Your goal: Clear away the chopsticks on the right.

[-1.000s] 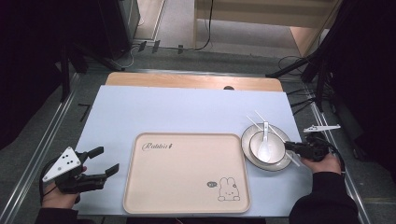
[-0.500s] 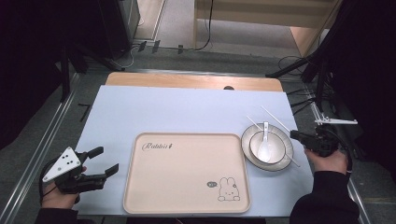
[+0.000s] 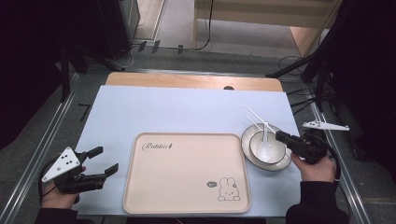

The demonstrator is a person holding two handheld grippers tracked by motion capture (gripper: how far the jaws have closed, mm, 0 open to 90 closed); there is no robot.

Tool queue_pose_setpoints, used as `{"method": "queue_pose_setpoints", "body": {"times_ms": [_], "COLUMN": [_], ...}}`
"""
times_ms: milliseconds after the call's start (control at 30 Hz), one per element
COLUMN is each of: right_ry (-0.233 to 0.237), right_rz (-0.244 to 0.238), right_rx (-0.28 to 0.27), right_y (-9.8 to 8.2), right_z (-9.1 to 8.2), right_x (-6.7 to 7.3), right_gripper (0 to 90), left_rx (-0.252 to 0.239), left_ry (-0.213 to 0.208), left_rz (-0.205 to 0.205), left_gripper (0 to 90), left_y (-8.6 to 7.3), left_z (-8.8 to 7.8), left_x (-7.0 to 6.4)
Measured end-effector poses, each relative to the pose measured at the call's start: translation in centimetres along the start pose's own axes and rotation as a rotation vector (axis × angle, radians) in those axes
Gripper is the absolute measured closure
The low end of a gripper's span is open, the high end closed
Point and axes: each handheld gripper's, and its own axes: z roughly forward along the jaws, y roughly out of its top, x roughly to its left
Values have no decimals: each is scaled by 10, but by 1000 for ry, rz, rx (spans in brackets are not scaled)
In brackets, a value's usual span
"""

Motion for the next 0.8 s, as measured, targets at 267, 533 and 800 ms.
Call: {"method": "queue_pose_setpoints", "body": {"times_ms": [267,533,800], "right_ry": [48,79,78], "right_rz": [-26,-40,-60], "right_rx": [15,40,97], "right_y": [-12,-27,-44], "right_z": [5,8,16], "right_x": [31,51,66], "right_gripper": [849,848,848], "left_rx": [-5,-2,-1], "left_ry": [-13,-25,-30], "left_rz": [2,8,14], "left_gripper": [185,186,186], "left_y": [1,2,4], "left_z": [1,4,7], "left_x": [0,0,1]}}
